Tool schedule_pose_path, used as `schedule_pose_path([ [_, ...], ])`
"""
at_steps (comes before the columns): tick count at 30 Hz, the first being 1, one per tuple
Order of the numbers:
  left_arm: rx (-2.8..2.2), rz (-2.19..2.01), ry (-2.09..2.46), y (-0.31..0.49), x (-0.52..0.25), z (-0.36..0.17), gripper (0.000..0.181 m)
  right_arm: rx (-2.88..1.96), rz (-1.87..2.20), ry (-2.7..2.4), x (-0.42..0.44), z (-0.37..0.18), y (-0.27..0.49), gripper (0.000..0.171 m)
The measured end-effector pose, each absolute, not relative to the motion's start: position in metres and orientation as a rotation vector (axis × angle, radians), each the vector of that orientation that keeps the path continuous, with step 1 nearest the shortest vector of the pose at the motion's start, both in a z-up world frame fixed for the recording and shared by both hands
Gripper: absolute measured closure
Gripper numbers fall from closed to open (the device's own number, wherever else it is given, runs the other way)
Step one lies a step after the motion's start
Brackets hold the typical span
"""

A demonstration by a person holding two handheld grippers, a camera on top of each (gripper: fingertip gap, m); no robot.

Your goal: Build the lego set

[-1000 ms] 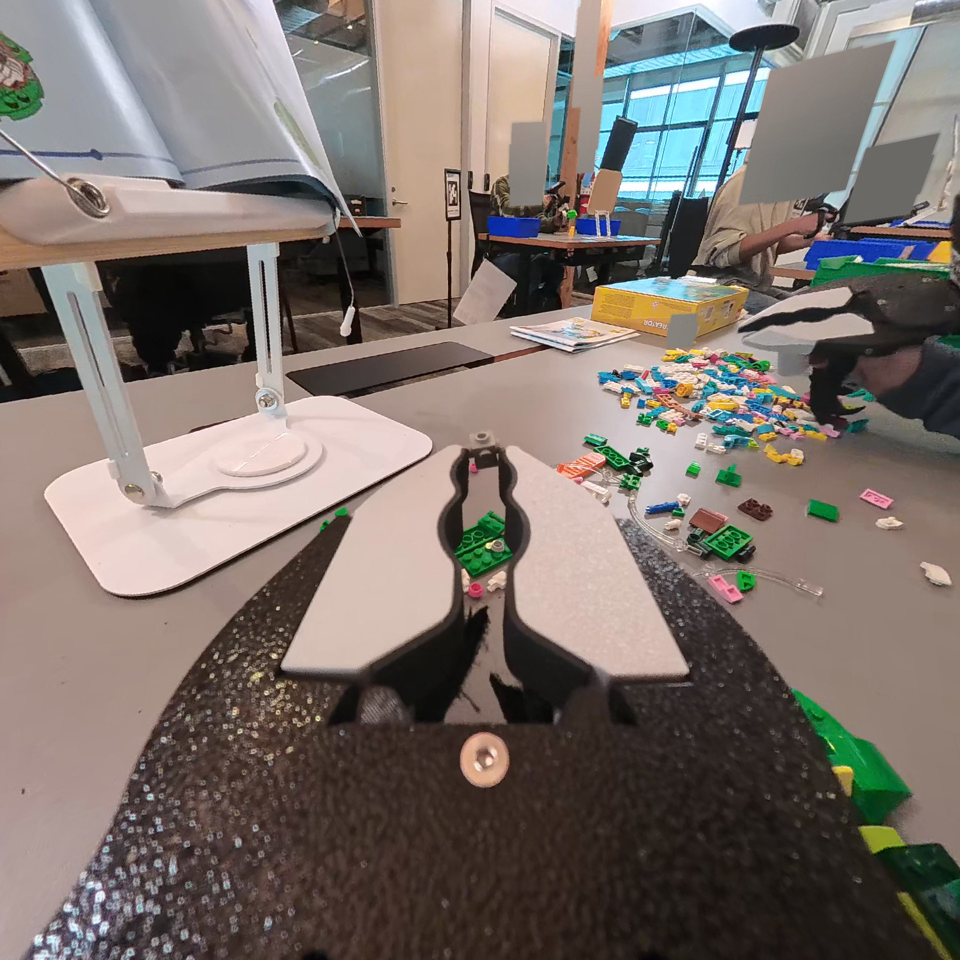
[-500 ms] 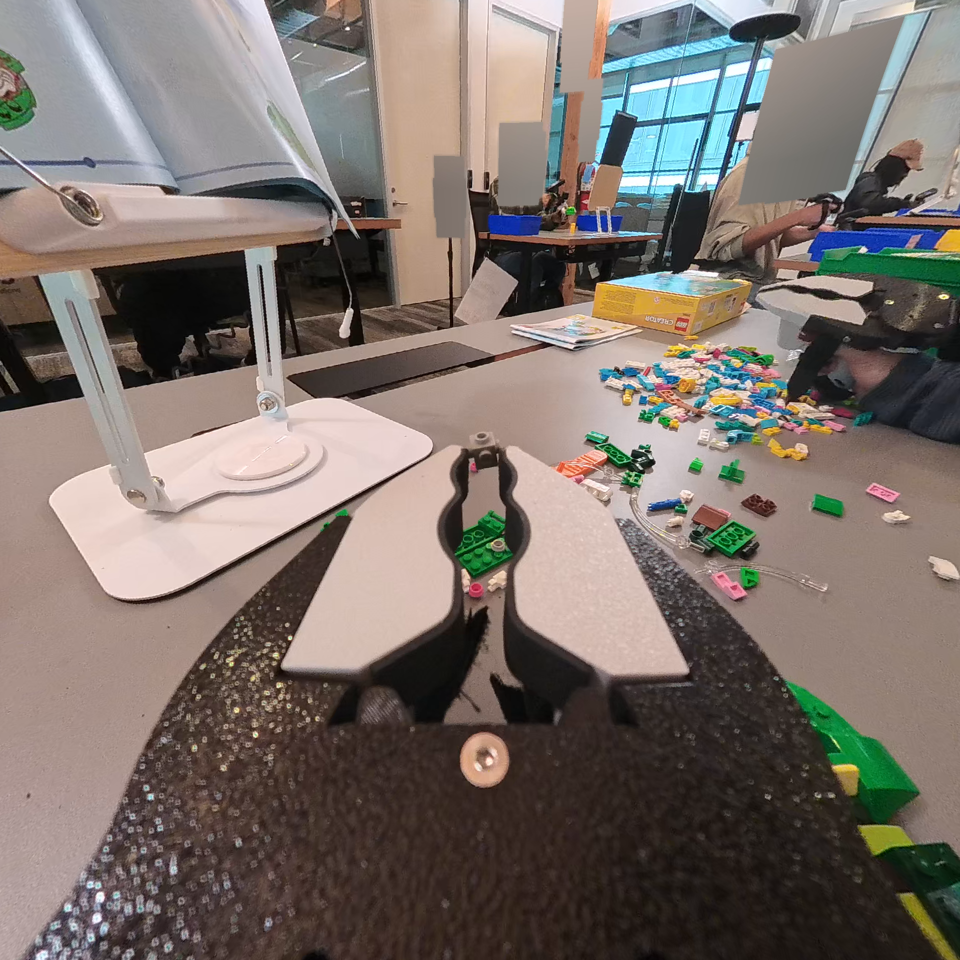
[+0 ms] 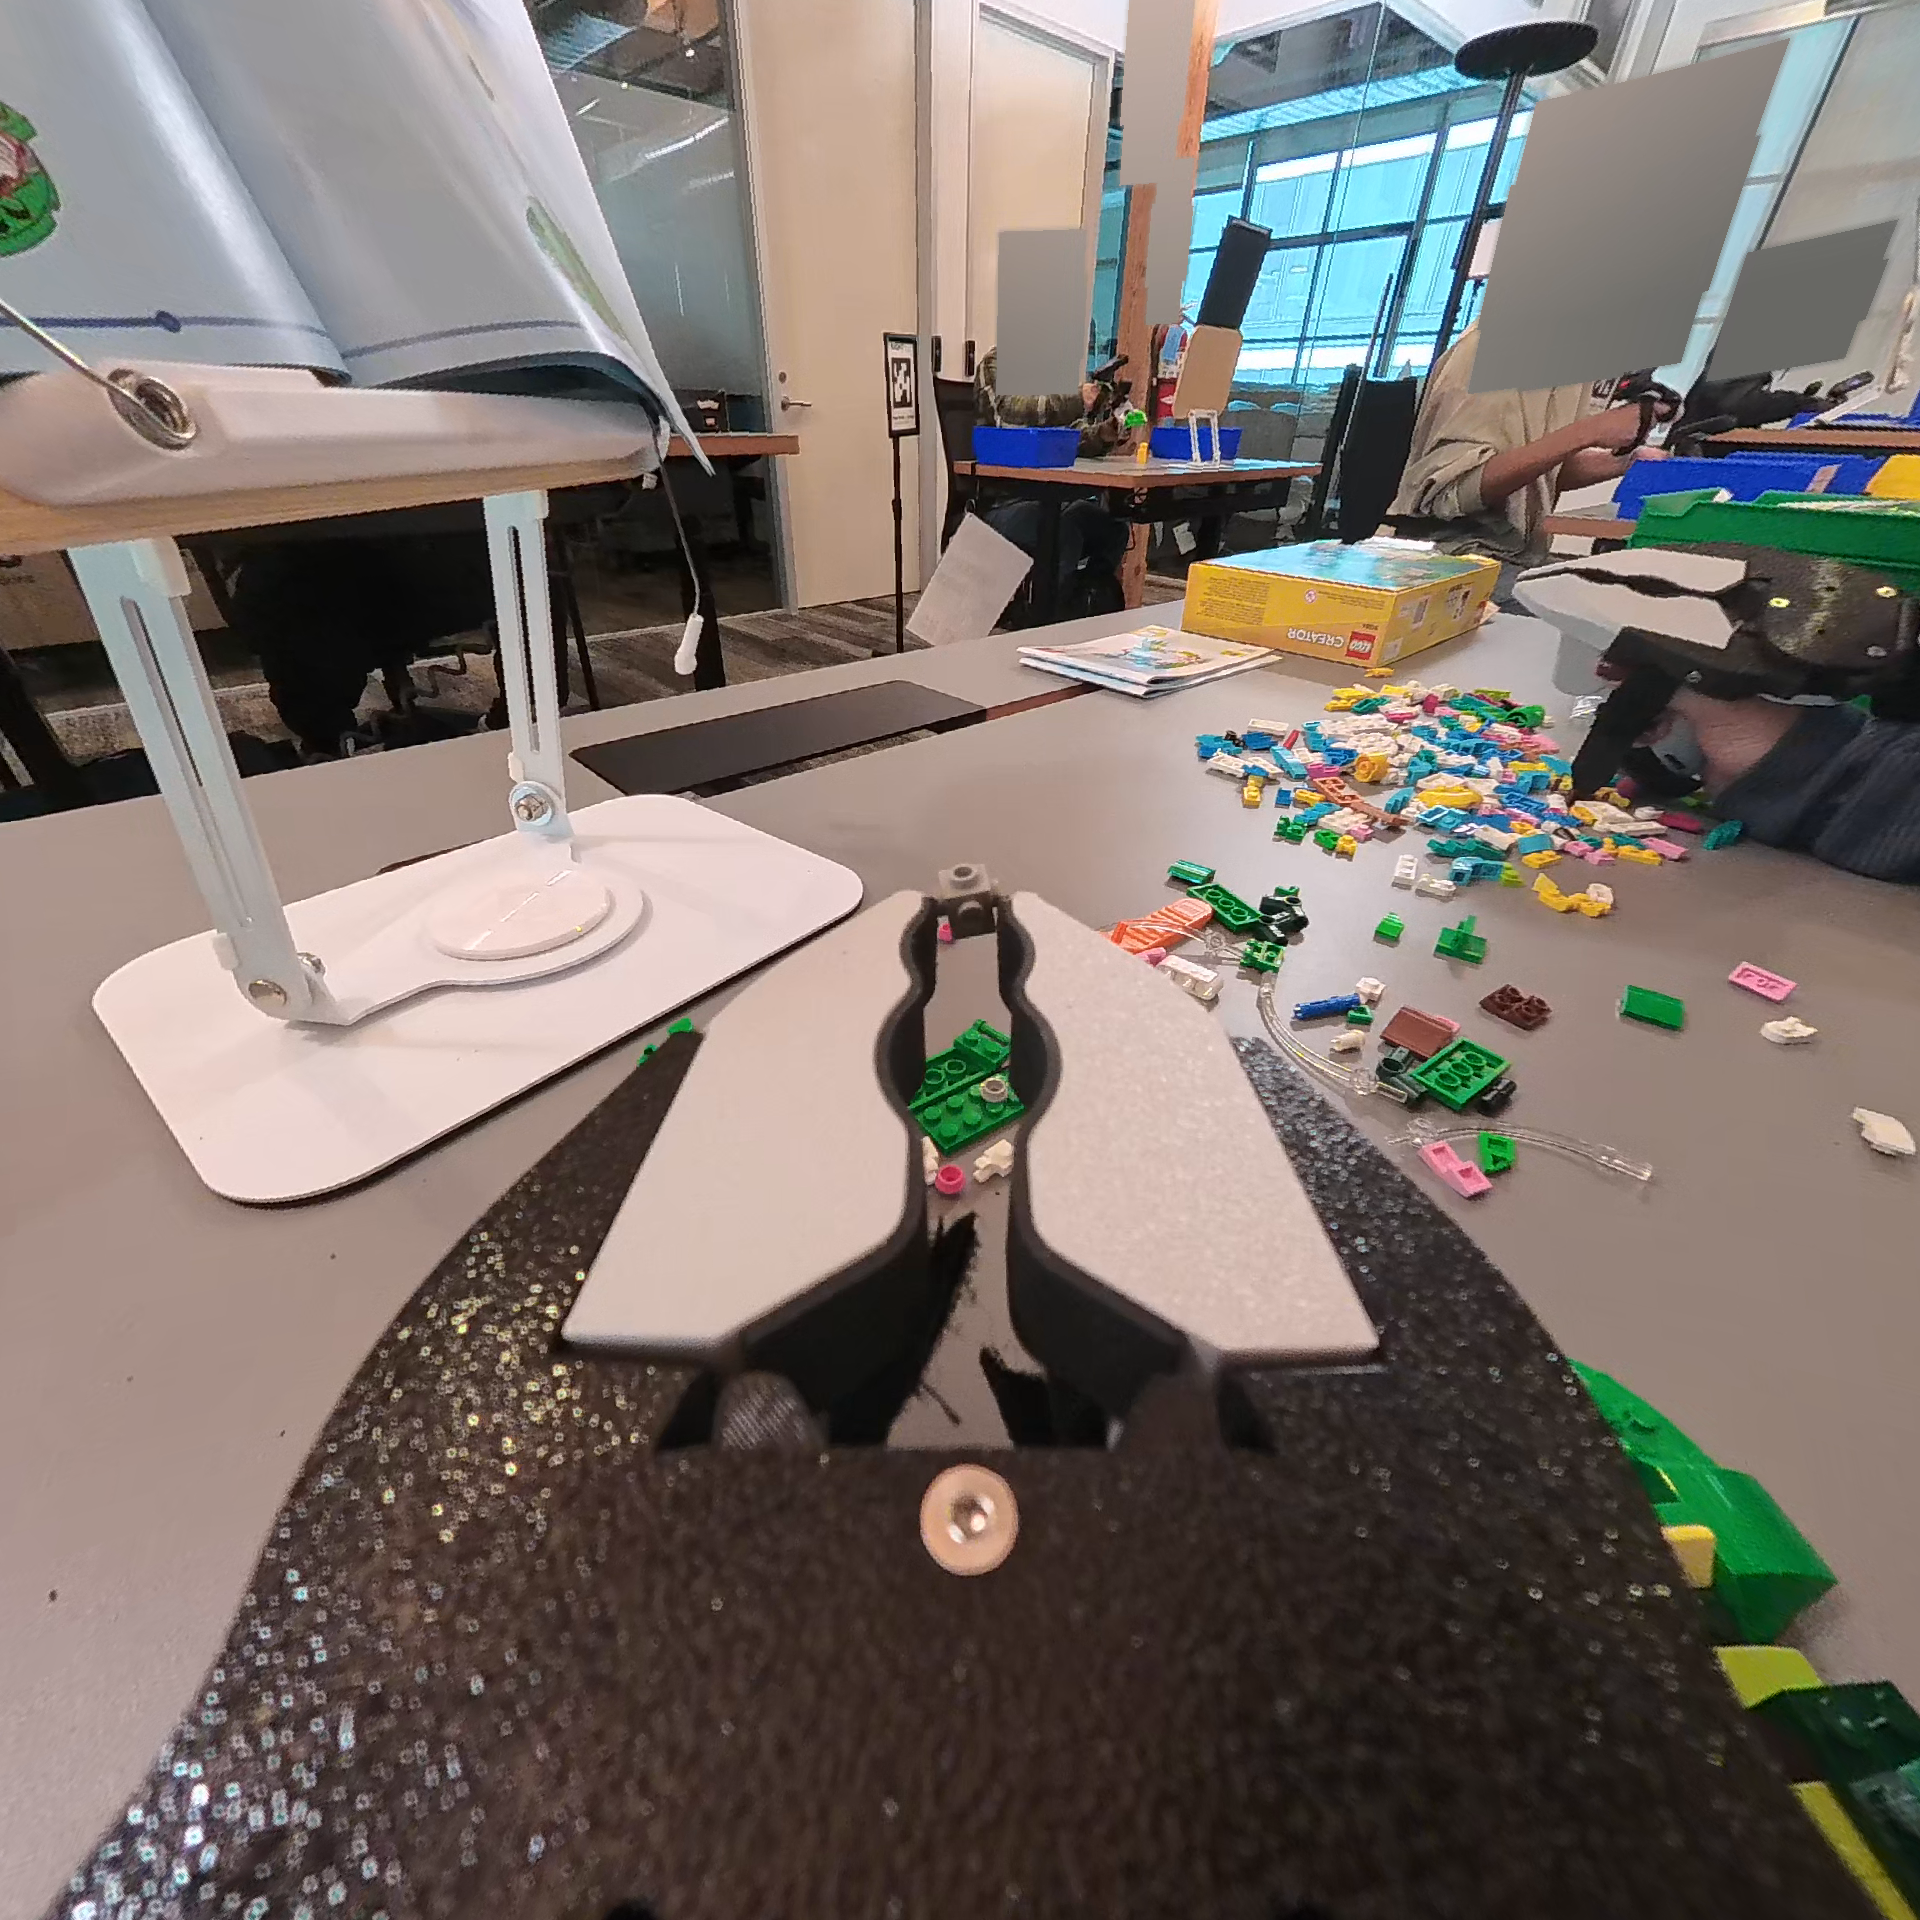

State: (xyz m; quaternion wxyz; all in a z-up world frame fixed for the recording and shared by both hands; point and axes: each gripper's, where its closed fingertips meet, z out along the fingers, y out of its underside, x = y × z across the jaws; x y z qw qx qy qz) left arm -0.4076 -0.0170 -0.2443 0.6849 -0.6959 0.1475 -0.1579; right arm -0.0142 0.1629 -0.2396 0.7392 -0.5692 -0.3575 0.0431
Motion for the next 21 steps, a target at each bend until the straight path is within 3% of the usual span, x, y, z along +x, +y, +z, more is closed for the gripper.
schedule_pose_path([
  [21,-1.559,-0.358,0.328,-0.0170,-0.4077,-0.2441,0.171,-1.238,0.095,-0.809,-0.0175,-0.2404,0.1610,0.168],
])
